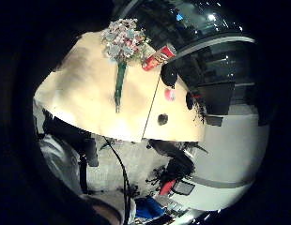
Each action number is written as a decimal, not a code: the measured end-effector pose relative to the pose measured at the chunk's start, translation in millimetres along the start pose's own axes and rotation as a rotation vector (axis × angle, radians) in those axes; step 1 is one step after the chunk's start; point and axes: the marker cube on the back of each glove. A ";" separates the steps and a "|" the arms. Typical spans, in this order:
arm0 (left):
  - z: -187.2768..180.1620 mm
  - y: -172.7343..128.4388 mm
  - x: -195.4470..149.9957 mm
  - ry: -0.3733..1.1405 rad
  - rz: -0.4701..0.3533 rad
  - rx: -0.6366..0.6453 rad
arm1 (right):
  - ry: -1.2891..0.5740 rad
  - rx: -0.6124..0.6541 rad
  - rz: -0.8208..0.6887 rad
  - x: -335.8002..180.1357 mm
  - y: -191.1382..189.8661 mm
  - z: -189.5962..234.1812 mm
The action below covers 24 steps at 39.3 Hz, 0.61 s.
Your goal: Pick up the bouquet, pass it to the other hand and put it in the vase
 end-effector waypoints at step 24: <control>22.6 1.3 4.5 0.055 0.085 0.025 | -0.189 -0.035 0.101 10.5 14.4 -9.6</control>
